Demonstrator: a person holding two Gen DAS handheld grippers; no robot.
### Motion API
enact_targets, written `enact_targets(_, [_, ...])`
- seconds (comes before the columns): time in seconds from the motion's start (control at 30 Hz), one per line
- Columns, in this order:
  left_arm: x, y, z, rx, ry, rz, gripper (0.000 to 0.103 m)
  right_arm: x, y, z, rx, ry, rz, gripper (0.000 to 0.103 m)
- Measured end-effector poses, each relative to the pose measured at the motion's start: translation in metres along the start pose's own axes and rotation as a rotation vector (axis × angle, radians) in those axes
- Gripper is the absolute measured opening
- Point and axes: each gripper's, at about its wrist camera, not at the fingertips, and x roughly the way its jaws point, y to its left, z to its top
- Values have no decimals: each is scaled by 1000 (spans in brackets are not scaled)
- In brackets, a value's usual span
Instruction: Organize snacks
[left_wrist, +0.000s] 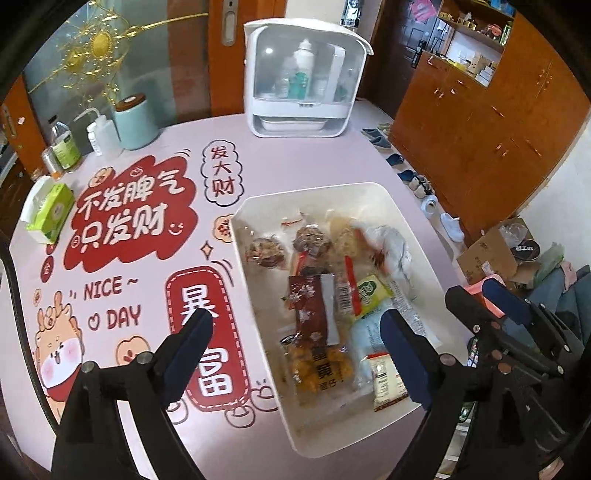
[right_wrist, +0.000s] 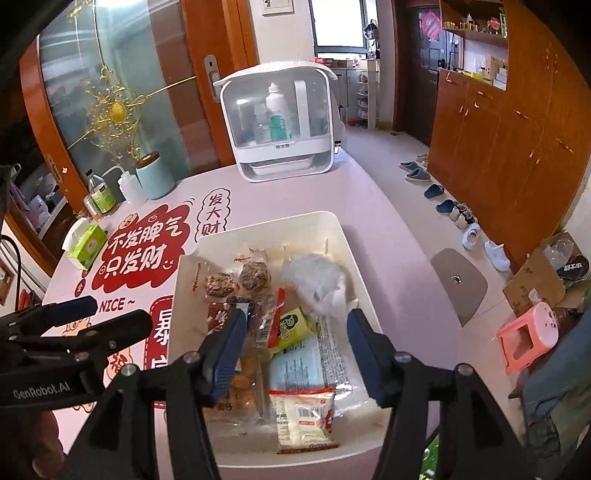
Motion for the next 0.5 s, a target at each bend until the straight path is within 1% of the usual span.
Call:
enact_targets(0.3, [-30, 29, -17, -43, -39, 35, 91, -14, 16, -9, 14, -2, 28, 58])
enact_targets(0.5, [-54, 54, -32, -75, -62, 67, 91, -26, 43, -12, 3, -6, 58, 58])
